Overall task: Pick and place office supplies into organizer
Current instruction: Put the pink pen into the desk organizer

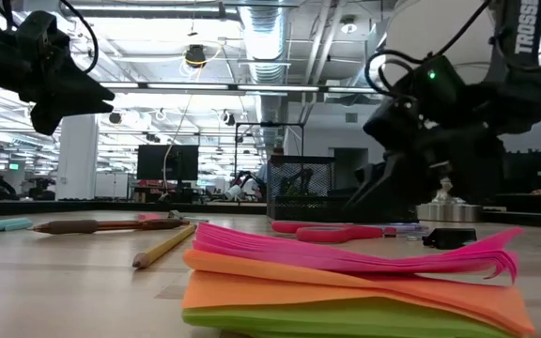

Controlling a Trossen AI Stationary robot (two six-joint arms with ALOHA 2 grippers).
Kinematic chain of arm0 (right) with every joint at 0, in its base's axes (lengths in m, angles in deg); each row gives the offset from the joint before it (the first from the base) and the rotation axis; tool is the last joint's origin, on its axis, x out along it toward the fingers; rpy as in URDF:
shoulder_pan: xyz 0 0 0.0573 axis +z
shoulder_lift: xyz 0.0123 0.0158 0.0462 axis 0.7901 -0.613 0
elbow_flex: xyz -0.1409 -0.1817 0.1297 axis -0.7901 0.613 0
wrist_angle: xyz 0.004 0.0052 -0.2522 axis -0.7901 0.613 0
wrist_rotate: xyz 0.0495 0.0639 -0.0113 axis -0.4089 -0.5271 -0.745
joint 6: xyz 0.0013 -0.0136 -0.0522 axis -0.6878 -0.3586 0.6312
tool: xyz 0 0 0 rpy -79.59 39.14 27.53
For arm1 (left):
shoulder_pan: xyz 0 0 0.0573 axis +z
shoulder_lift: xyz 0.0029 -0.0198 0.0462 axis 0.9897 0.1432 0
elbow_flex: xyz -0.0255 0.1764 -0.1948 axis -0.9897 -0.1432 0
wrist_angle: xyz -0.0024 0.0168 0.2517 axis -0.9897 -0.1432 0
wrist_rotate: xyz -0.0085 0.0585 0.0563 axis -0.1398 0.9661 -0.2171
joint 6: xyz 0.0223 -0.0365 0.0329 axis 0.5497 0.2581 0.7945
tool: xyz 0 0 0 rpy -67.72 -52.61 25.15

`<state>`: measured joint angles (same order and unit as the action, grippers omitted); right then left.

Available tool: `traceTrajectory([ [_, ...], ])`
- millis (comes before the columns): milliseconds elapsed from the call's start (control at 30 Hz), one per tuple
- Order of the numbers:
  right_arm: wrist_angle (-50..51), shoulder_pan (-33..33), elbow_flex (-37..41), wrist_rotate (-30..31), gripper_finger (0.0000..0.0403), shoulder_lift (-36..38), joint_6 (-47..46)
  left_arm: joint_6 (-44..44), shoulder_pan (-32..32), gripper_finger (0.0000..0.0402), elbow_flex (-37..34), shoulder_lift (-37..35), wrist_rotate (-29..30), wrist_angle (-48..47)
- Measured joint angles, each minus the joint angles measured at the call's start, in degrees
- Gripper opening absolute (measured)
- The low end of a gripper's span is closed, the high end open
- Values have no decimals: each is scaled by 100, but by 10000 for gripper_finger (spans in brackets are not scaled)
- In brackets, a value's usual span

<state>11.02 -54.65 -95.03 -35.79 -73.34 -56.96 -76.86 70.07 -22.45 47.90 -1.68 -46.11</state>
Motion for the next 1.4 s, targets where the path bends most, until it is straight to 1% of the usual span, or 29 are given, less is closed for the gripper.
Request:
traceTrajectory([
  [67, -81, 4, -1, -144, 93, -119, 124, -24, 0, 110, 0, -2, 2, 0],
  [300, -391, -73, -20, -232, 93, -707, 231, -36, -1, 110, 0, -1, 0, 0],
  [400, -903, -127, -31, -289, 93, -1129, 237, -45, 1, 110, -1, -1, 0, 0],
  [500, -1710, -179, -17, -289, 93, -1575, 238, -159, -1, 110, 0, -1, -2, -3],
  [567, -2007, -193, -9, -243, 93, -1732, 214, -254, -1, 110, 0, -2, 0, -7],
  [900, -2013, -191, -17, -107, 89, -1754, 136, -440, 1, 110, 0, 0, 0, -151],
  [967, -2012, -169, -23, -53, 77, -1748, 53, -440, 1, 110, 0, -2, 0, -151],
  [1133, -2011, -103, -55, 201, 34, -1730, -226, -440, -1, 110, 0, -2, 0, -151],
  [1200, -2037, -105, -55, 193, 30, -1728, -394, -440, -1, 110, 0, 0, 0, -151],
  [1400, -2756, -99, -2, -10, 30, -1819, -900, -440, -1, 110, -1, -1, 0, -151],
])
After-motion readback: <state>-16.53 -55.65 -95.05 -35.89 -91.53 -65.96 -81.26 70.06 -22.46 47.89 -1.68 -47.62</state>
